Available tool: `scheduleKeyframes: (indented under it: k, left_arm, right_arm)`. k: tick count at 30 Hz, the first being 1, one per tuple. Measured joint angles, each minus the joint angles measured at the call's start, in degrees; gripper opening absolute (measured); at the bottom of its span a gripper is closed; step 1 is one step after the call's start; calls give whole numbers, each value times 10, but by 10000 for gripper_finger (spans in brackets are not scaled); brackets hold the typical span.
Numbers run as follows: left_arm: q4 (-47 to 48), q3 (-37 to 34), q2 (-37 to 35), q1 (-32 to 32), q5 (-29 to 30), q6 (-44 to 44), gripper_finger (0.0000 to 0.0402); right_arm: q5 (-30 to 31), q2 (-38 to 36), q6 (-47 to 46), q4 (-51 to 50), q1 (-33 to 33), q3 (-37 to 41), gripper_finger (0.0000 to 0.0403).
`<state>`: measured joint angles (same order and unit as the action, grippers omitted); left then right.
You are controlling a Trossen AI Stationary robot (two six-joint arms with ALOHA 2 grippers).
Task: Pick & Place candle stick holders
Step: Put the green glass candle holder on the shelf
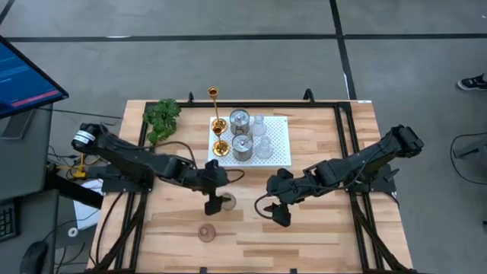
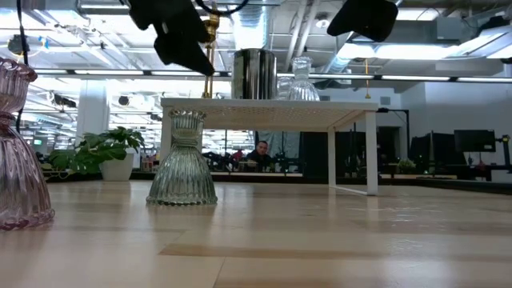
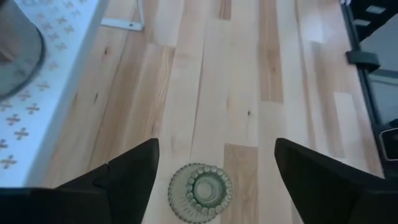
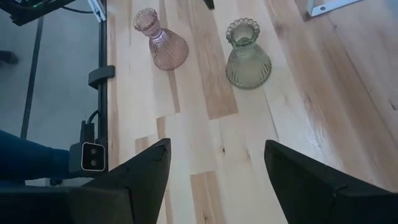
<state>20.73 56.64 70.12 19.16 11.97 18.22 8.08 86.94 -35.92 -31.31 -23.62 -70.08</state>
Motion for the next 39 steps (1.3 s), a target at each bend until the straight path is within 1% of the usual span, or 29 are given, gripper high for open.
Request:
scheduleKeyframes:
  k: [4,8,14,19,23,25,29,31,35,39]
  left_arm:
    - [-1,0,-29,0,-15,7,317]
    - [-1,0,-78,0,-31,35,319]
    - [-1,-1,-180,0,-30,74,314]
    - [-3,0,-255,1,-31,91,308]
    - [-6,-1,-298,1,-21,91,303]
    - [-6,-1,-309,1,-12,89,301]
    - [-6,0,-316,1,-10,88,301]
    - [-6,-1,-314,1,-10,88,301]
    - [-6,-1,-308,1,-10,87,301]
    - [-6,-1,-307,1,-13,86,302]
  right_arm:
    - [25,1,2,1,0,0,249]
    - [27,22,4,12,4,1,249]
    - [26,58,11,74,-3,0,249]
    - [28,88,20,106,-18,0,249]
    - [53,126,63,161,-27,1,249]
    - [68,141,100,197,-25,0,249]
    - [67,165,168,257,-3,1,250]
    - [54,171,194,282,11,-1,252]
    - [33,175,211,281,38,0,267]
    - [19,174,211,297,59,0,295]
